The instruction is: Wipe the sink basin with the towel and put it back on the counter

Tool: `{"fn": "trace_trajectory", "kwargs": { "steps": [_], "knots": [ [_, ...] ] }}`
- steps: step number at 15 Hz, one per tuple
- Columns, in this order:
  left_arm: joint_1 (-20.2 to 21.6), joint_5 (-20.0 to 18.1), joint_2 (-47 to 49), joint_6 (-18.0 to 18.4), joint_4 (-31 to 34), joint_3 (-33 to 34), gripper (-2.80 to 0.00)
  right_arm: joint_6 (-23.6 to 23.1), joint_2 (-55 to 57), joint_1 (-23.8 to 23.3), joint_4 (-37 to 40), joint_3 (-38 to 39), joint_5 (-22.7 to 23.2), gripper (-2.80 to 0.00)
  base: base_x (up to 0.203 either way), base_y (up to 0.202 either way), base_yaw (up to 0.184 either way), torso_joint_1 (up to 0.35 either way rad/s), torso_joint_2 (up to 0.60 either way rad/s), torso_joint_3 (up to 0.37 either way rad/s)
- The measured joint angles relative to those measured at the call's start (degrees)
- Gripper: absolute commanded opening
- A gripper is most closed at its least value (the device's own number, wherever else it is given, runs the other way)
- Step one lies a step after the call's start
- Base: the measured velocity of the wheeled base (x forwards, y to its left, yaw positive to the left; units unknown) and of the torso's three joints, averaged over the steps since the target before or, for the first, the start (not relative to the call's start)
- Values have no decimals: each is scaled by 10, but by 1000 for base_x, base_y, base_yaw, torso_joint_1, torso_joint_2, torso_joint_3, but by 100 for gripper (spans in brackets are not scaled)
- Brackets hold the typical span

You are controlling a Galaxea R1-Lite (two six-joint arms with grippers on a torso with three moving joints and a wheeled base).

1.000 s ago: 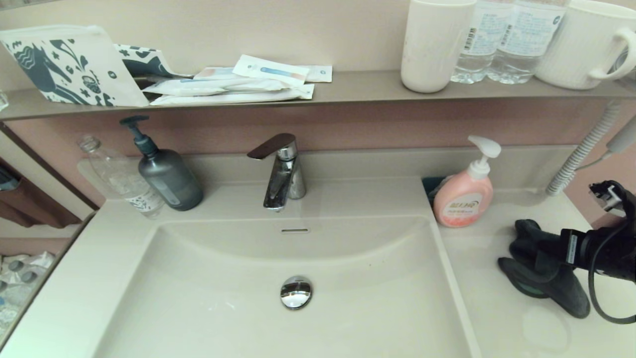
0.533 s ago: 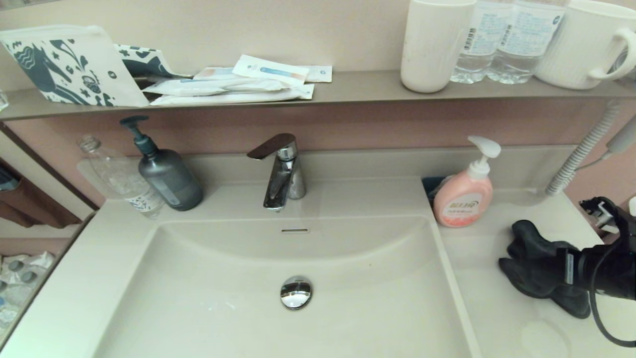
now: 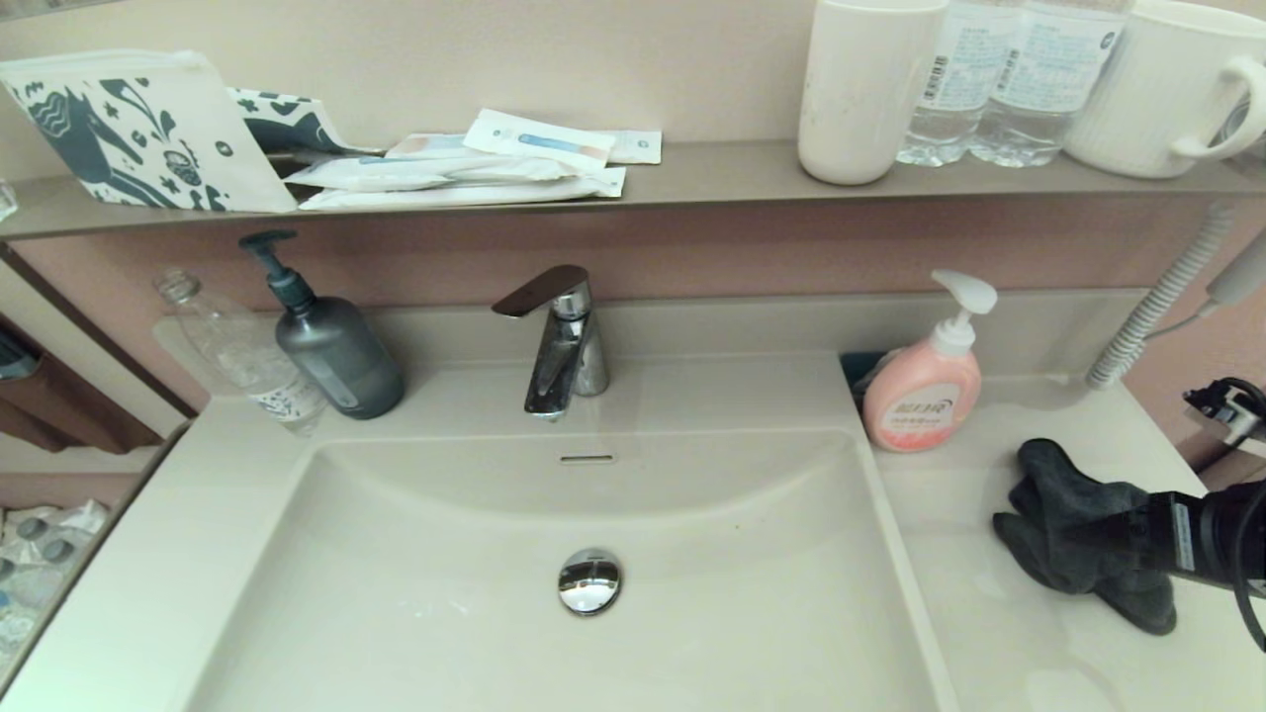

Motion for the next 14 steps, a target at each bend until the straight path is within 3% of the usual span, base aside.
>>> {"fn": "trace_trajectory", "kwargs": {
  "steps": [3,10,14],
  "knots": [
    [0,0,0,0,0,0,-280,-21,-8,-27,-4,-1,-11,-280,0,0,0,0,0,0],
    [0,0,0,0,0,0,-280,-27,-118,-33,19,53,-11,-280,0,0,0,0,0,0],
    [0,0,0,0,0,0,-280,-28,-258,-32,117,76,-9,-280,0,0,0,0,0,0]
  ]
}}
